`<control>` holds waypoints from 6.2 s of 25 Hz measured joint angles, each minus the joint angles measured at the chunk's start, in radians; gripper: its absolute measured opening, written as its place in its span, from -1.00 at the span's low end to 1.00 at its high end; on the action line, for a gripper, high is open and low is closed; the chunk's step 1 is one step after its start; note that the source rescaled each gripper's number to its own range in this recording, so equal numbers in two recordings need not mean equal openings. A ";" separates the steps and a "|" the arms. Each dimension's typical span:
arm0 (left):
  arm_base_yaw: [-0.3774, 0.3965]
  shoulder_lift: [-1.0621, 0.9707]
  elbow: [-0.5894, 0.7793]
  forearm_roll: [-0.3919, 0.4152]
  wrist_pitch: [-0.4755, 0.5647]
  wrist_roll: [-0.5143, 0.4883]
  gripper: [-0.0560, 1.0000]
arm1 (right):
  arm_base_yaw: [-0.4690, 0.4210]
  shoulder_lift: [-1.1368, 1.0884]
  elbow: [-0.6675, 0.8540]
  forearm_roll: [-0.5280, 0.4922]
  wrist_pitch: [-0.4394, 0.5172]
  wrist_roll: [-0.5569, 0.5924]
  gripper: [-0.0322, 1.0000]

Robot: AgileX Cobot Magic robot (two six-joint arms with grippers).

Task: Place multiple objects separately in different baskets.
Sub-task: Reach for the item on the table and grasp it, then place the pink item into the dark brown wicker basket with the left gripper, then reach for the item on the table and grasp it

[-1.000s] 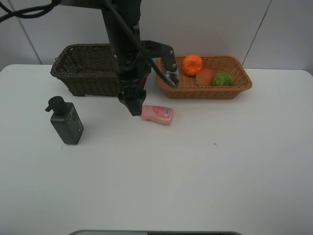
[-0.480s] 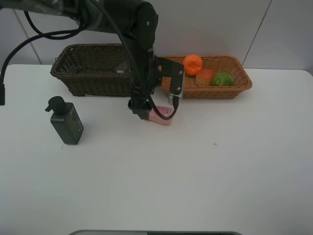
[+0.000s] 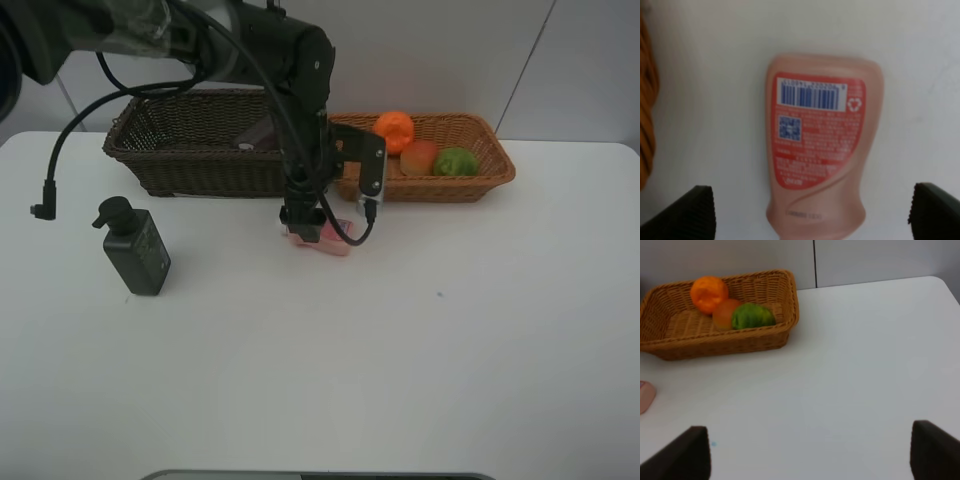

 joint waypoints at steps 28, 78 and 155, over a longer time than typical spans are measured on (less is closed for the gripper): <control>0.032 0.111 -0.033 -0.023 0.046 0.011 1.00 | 0.000 0.000 0.000 0.000 0.000 0.000 0.77; 0.033 -0.083 -0.033 -0.035 0.098 -0.030 -0.18 | 0.000 0.000 0.000 0.000 0.000 0.000 0.77; 0.393 -0.433 0.287 0.083 0.210 -1.245 0.79 | 0.000 0.000 0.000 0.000 0.000 0.000 0.77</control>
